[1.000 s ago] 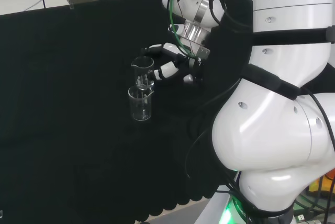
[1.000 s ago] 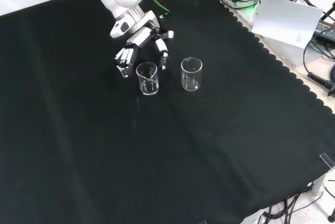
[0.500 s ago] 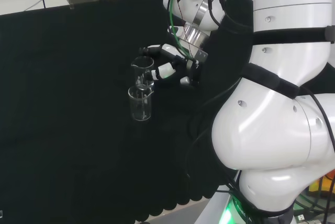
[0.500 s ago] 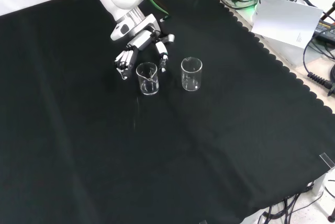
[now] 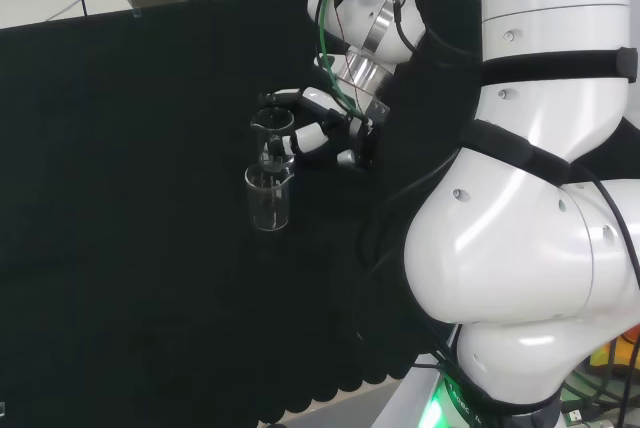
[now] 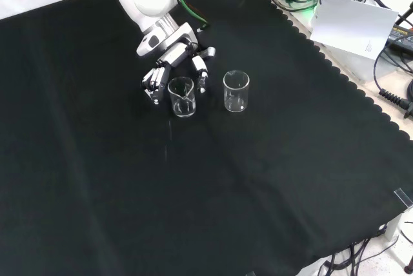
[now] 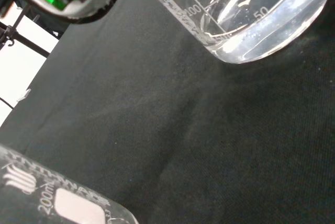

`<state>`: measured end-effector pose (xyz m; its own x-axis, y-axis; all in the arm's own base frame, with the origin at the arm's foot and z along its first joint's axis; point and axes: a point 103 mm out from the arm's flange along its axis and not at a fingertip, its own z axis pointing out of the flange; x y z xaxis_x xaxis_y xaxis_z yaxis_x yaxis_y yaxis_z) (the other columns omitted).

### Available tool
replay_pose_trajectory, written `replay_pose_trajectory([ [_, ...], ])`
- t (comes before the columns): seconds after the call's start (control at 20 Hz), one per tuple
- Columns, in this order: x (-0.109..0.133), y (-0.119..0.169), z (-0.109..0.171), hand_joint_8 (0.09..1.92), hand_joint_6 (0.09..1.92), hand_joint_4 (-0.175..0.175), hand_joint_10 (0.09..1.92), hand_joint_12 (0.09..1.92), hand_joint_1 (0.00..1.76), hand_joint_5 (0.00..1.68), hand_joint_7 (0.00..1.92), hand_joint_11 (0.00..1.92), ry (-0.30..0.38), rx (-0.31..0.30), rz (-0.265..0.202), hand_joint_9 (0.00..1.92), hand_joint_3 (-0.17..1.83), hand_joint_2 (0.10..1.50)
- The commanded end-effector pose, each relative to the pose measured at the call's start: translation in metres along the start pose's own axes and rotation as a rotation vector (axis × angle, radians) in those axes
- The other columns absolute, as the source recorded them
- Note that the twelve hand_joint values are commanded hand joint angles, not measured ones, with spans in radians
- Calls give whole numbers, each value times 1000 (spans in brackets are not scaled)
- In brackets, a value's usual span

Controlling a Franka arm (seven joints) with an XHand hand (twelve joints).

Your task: Pick up the beaker on the right.

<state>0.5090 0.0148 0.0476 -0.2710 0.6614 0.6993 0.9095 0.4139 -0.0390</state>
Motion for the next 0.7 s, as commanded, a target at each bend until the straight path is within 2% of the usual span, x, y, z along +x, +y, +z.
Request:
replay_pose_trajectory([
  [0.05, -1, 3, 5, 705, 113, -49, 640, 1396, 808, 532, 286, 56, 17, -10, 8, 461, 573, 506],
  [0.2, -2, 3, 6, 697, 187, -48, 608, 1385, 821, 552, 329, 89, 24, -23, 13, 510, 559, 512],
  [0.45, -1, 7, 8, 712, 732, -46, 571, 1366, 890, 445, 439, 187, 56, -35, 3, 625, 550, 522],
  [0.7, 1, 11, 9, 732, 899, -42, 576, 1359, 952, 497, 479, 225, 68, -38, 4, 662, 565, 526],
])
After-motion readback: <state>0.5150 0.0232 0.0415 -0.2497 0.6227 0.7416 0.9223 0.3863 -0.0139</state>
